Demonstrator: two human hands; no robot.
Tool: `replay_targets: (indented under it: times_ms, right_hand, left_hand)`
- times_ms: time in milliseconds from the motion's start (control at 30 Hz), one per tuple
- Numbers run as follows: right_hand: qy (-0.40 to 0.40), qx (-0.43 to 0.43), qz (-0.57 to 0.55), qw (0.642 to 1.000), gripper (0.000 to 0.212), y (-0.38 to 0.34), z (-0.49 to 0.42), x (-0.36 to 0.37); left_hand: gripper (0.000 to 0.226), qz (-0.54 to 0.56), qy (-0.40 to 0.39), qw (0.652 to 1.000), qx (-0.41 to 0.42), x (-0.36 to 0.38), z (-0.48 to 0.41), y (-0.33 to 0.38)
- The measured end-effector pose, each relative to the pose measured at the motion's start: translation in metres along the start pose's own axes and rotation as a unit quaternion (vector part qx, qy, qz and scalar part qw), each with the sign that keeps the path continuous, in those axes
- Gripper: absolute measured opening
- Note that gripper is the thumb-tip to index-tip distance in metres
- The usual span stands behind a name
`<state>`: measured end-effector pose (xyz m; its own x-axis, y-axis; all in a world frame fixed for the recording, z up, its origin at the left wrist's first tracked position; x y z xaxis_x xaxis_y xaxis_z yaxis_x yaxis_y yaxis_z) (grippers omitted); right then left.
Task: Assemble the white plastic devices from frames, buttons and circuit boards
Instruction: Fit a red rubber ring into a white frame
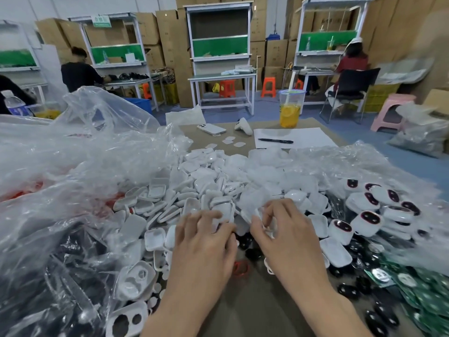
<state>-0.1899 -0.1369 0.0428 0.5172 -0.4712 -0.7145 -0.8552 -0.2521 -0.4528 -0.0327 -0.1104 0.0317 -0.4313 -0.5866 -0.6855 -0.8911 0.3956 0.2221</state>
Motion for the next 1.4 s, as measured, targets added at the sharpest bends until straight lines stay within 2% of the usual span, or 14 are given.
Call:
replay_targets:
  times_ms: [233, 367, 433, 533, 633, 667, 733, 867, 900, 1000, 1067, 1167, 1233, 1400]
  right_hand:
    - [-0.014, -0.021, 0.092, 0.995, 0.018, 0.003, 0.002, 0.009]
    - [-0.011, -0.028, -0.02, 0.999, 0.016, 0.001, 0.001, 0.005]
    - [-0.016, -0.023, -0.1, 0.995, 0.02, -0.002, 0.001, 0.001]
    - [-0.049, -0.05, -0.157, 0.985, 0.026, -0.01, 0.003, -0.001]
    - [-0.09, -0.11, -0.168, 0.975, 0.04, -0.022, 0.008, 0.001]
    - [-0.098, -0.125, -0.169, 0.973, 0.041, -0.025, 0.009, 0.002]
    - [-0.107, -0.135, -0.175, 0.969, 0.038, -0.026, 0.009, 0.003]
    - [-0.103, -0.117, -0.166, 0.974, 0.024, -0.02, 0.008, 0.007]
    - [-0.094, -0.1, -0.168, 0.976, 0.021, -0.017, 0.007, 0.007]
    - [-0.056, -0.002, -0.224, 0.973, 0.015, -0.004, 0.0, 0.007]
    - [-0.015, 0.062, -0.274, 0.96, 0.012, 0.007, -0.005, 0.003]
    - [0.019, 0.12, -0.338, 0.933, 0.012, 0.018, -0.007, -0.001]
    - [0.019, 0.134, -0.354, 0.925, 0.012, 0.02, -0.008, -0.001]
    - [0.016, 0.14, -0.355, 0.924, 0.012, 0.02, -0.009, 0.0]
  left_hand:
    - [0.03, -0.043, -0.057, 0.997, 0.001, 0.008, 0.001, -0.002]
    - [0.029, 0.144, -0.003, 0.986, -0.084, -0.01, -0.004, 0.001]
    - [0.02, 0.314, 0.024, 0.932, -0.182, -0.02, -0.006, -0.002]
    - [0.012, 0.54, 0.042, 0.788, -0.294, -0.022, -0.006, -0.007]
    - [0.013, 0.672, 0.029, 0.656, -0.342, -0.014, -0.006, -0.011]
    - [0.016, 0.696, 0.027, 0.628, -0.347, -0.012, -0.005, -0.013]
    - [0.021, 0.713, 0.021, 0.609, -0.348, -0.009, -0.006, -0.016]
    - [0.019, 0.705, 0.019, 0.636, -0.313, -0.01, -0.009, -0.016]
    - [0.019, 0.679, 0.024, 0.667, -0.307, -0.012, -0.009, -0.016]
    - [0.019, 0.509, 0.033, 0.813, -0.281, -0.018, -0.004, -0.018]
    - [0.018, 0.393, 0.012, 0.88, -0.267, -0.019, -0.001, -0.017]
    - [0.016, 0.208, -0.015, 0.969, -0.132, -0.02, -0.002, -0.006]
    - [0.023, 0.14, -0.053, 0.987, -0.058, -0.013, 0.0, 0.0]
    - [0.032, 0.05, -0.153, 0.986, -0.047, -0.001, 0.005, -0.005]
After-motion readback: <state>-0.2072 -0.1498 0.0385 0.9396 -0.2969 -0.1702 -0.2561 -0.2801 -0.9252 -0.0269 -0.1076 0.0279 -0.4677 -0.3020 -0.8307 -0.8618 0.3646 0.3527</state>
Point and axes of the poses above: each hand's wrist, its own z-axis away from the middle knuckle, its own x-axis out of the palm, y = z × x, the point moved 5 cm from there along -z, towards the middle knuckle, and after that the axes turned 10 degrees about z, right-handed, at the moved point
